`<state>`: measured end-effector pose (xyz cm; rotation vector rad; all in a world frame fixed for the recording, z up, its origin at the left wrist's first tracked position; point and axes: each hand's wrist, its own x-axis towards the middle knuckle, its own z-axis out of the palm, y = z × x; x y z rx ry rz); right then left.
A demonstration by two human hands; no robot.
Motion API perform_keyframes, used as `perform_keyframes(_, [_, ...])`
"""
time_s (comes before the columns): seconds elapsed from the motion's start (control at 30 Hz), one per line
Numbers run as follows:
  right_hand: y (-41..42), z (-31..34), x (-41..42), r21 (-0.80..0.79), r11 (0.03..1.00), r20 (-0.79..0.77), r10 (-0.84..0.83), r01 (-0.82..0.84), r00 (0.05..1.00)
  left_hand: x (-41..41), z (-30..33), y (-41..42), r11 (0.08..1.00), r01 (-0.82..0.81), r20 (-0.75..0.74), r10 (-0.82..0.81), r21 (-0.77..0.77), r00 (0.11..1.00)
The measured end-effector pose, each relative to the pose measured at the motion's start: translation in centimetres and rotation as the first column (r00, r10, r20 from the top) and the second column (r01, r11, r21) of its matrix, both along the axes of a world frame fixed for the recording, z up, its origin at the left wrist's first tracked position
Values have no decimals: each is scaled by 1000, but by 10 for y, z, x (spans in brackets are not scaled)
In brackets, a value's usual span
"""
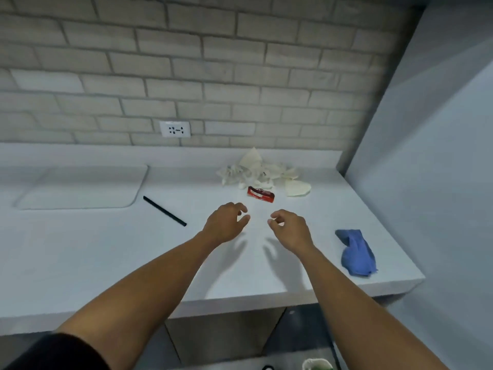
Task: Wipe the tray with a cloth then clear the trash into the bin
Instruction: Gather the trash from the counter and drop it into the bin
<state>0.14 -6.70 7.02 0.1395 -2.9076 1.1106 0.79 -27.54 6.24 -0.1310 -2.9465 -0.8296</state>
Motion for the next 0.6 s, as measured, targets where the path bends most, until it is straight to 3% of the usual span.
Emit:
perform_keyframes(0.3, [-40, -32, -151, 69, 993, 81, 94, -100, 992, -79, -45, -47, 973, -224, 165, 231, -58, 959])
perform_keyframes(0.6, [-48, -35, -278, 210, 964, 47, 159, -166, 986, -196, -36, -54, 933, -349, 117, 358, -88, 927])
